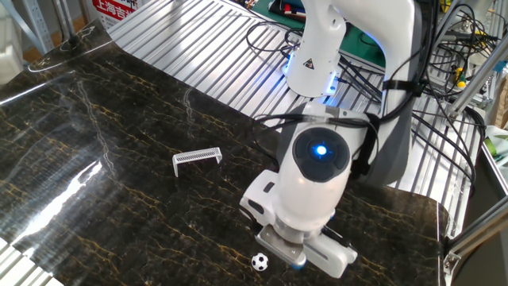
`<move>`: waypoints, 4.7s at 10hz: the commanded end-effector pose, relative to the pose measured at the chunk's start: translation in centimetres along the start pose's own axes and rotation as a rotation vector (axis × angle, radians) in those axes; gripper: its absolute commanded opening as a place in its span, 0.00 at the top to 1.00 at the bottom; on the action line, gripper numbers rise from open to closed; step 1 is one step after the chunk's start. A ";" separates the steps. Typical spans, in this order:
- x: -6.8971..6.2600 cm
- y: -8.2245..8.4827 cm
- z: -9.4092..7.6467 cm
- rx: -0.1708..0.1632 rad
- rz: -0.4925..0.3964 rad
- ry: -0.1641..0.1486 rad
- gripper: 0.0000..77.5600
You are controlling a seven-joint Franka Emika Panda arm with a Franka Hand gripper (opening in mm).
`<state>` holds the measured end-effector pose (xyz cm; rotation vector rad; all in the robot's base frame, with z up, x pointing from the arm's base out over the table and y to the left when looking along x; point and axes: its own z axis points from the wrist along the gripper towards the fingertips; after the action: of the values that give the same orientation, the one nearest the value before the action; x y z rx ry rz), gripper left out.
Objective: Push the soccer ball into the goal
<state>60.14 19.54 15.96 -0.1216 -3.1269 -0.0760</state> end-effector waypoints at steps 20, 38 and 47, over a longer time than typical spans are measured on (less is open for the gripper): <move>-3.0 -0.1 6.0 -0.007 0.124 -0.028 1.00; -1.1 -2.0 8.6 0.059 0.218 -0.010 1.00; -4.4 -7.3 7.3 0.028 0.372 0.014 1.00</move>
<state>62.88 15.43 6.83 -0.6559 -3.0633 0.0067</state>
